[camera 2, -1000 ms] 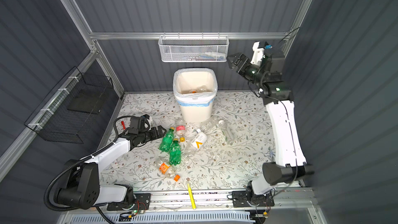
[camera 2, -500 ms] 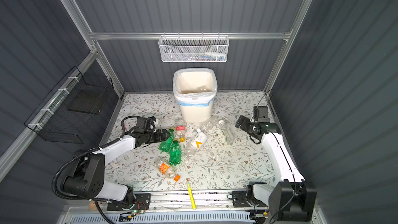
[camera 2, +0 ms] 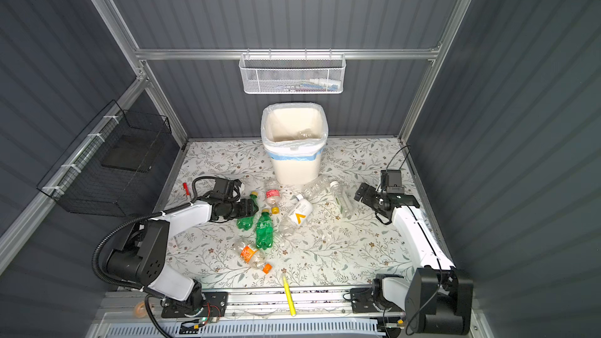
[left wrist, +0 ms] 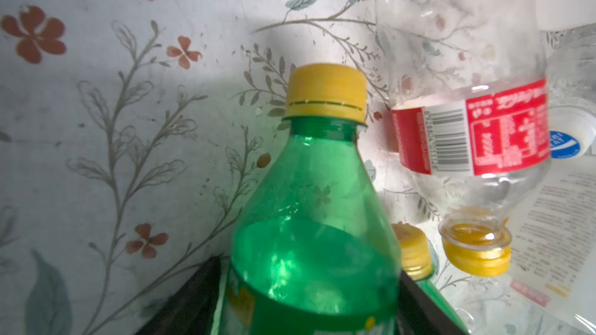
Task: Throw the plastic bottles in the bin
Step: 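Grasp the green soda bottle with the left gripper while the right gripper returns, then lift the green bottle over the bin with the left gripper and drop it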
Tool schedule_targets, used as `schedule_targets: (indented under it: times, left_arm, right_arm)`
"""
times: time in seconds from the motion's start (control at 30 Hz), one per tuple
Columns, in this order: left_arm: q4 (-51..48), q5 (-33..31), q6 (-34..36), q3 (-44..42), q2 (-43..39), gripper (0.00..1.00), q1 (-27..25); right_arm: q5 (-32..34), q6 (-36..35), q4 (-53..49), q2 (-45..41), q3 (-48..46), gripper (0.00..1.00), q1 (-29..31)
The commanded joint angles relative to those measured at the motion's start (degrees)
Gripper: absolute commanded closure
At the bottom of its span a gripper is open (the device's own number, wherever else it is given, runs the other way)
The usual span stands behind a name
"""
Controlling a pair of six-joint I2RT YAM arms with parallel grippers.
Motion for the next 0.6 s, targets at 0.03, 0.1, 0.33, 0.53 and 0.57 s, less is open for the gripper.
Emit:
schedule_targets:
  times: [0.03,0.1,0.33,0.53,0.57]
  left_arm:
    - [-0.5,-1.5,-0.9,0.8,1.0,0.29,-0.4]
    - [-0.7,-2.1,-0.8,0.7,1.0,0.33,-0.4]
    - [-2.5,-4.6,-1.9,1.5,-3.0,0.43,-0.4]
    - [-7.9,-4.6,-1.3,25.6,-7.6,0.44,-0.3]
    - [-7.9,-2.1,-1.3,32.5,-6.5,0.44,-0.5]
  right_arm:
    - [-2.1,0.9,3.5,1.5,-2.0,0.01,-0.3]
    - [-2.4,1.1,4.1,1.9,-2.4,0.01,-0.3]
    - [-3.5,1.3,4.6,2.6,-3.0,0.01,-0.3]
    - [-5.5,2.4,5.3,2.5,-3.6,0.01,-0.3]
    - [-5.8,2.5,5.2,2.6,-3.5,0.01,-0.3]
